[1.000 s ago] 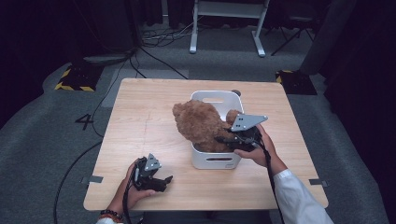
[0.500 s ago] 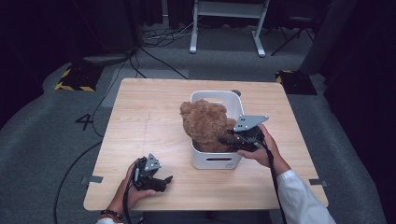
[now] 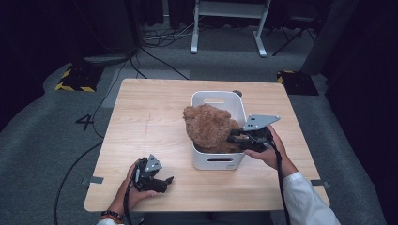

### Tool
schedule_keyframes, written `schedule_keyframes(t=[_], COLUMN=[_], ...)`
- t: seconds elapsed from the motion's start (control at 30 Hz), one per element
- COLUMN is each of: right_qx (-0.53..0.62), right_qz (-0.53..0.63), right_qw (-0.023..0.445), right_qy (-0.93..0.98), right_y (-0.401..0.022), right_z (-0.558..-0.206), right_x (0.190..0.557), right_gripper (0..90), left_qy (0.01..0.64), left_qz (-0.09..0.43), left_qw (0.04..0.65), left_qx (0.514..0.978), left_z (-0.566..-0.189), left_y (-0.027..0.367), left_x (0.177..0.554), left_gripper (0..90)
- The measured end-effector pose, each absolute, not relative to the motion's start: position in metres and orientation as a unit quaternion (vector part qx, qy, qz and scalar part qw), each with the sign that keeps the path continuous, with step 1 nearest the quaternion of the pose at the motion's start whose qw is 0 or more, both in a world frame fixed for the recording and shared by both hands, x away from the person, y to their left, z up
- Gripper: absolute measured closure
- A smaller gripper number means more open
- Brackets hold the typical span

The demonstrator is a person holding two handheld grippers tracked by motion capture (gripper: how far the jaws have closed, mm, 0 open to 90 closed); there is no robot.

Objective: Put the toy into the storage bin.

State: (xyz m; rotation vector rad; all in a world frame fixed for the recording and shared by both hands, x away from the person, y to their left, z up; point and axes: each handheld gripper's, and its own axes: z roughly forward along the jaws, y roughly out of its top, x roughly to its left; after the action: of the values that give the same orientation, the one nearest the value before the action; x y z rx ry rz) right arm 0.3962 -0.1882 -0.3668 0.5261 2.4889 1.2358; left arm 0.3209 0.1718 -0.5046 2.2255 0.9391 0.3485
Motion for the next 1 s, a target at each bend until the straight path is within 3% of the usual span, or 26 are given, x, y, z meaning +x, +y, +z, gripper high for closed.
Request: schedule_keyframes(t=[0.3,0.63,0.8,1.0], right_qx=[0.181,0.175,0.179,0.182], right_qz=[0.431,0.433,0.429,0.425], right_qw=[0.151,0.151,0.158,0.168], right_qy=[0.871,0.871,0.871,0.87], right_y=[-0.189,-0.192,-0.198,-0.203], right_z=[-0.37,-0.369,-0.367,-0.365], right_x=[0.397,0.394,0.396,0.396], right_gripper=[70.5,63.5,49.2,41.3], left_qy=[0.361,0.361,0.361,0.361], left_qz=[0.134,0.134,0.134,0.134], left_qw=[0.343,0.343,0.343,0.343], left_qx=[0.856,0.856,0.856,0.856], left_z=[-0.505,-0.505,-0.505,-0.505], left_y=[0.172,0.172,0.172,0.172], left_x=[0.321,0.321,0.321,0.321], left_gripper=[15.4,15.4,15.4,15.3])
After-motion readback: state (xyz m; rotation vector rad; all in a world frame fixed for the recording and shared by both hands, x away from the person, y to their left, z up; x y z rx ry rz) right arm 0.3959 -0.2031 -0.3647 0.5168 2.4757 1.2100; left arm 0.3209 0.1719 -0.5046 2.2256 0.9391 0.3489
